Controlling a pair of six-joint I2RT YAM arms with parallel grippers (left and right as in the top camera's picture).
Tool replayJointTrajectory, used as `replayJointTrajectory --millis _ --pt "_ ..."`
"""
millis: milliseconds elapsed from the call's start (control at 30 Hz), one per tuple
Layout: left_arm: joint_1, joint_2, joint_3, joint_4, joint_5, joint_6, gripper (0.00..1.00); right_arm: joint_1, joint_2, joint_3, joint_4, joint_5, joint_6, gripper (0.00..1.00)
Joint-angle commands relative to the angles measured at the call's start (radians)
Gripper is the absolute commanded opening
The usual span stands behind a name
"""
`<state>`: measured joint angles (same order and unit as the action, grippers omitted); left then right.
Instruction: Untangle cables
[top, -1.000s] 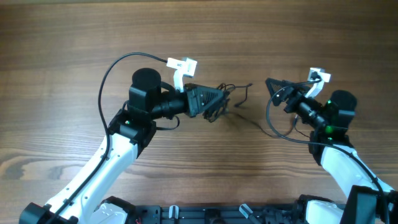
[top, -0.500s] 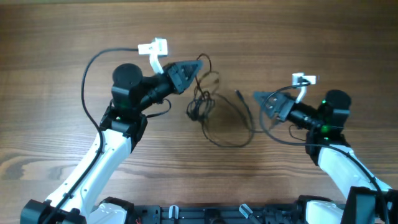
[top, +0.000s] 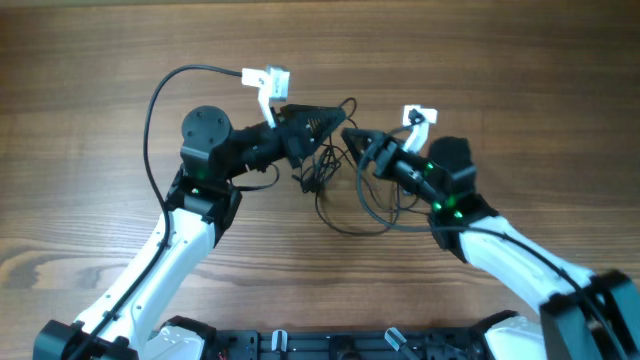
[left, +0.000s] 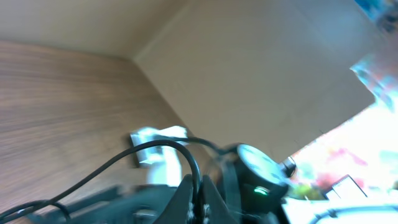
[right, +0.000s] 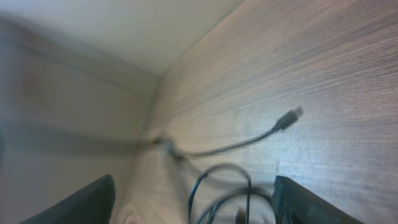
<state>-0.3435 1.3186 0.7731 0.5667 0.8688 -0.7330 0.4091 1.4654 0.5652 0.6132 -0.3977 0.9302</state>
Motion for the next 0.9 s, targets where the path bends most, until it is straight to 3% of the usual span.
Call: replayJointTrajectory --millis 0,33,100,167,200,300,467,600,733,767,833,867 --pt "-0.02 -0.005 0.011 0.063 0.098 0.03 0.04 0.015 0.132 0.097 -0.049 0.093 0.016 0.57" --pt "-0.006 -0.015 0.011 0.082 0.126 0.03 0.04 0.001 0.161 0.109 -0.083 0.114 0.016 0.35" --pt "0.049 -0.045 0.011 0.081 0.158 0.03 0.04 -0.059 0.161 0.11 -0.148 0.112 0.011 0.06" --pt "0.157 -0.077 0.011 0.08 0.185 0.03 0.04 -0.161 0.115 0.11 -0.258 0.109 -0.017 0.04" --pt "0.284 -0.103 0.011 0.081 0.186 0.03 0.04 -0.263 0.044 0.11 -0.384 0.106 -0.095 0.05" --pt "0.492 -0.137 0.013 0.082 0.18 0.014 0.04 -0.44 -0.089 0.11 -0.563 0.106 -0.243 0.05" --pt "0.791 -0.156 0.013 0.08 0.159 -0.038 0.04 -0.726 -0.174 0.11 -0.681 0.08 -0.291 0.05" --pt "0.893 -0.156 0.013 0.08 0.071 -0.084 0.04 -0.845 -0.174 0.11 -0.686 0.153 -0.352 0.05" --pt "0.958 -0.155 0.013 -0.027 -0.158 -0.084 0.04 -0.953 -0.174 0.11 -0.688 0.18 -0.355 0.05" --pt "0.952 -0.153 0.013 -0.117 -0.204 -0.107 0.04 -0.951 -0.174 0.11 -0.687 0.133 -0.365 0.13" --pt "0.92 -0.146 0.012 -0.185 -0.166 -0.116 0.04 -0.948 -0.174 0.11 -0.686 0.012 -0.418 0.61" --pt "0.887 -0.139 0.012 -0.229 -0.132 -0.116 0.04 -0.942 -0.174 0.11 -0.686 -0.05 -0.439 0.94"
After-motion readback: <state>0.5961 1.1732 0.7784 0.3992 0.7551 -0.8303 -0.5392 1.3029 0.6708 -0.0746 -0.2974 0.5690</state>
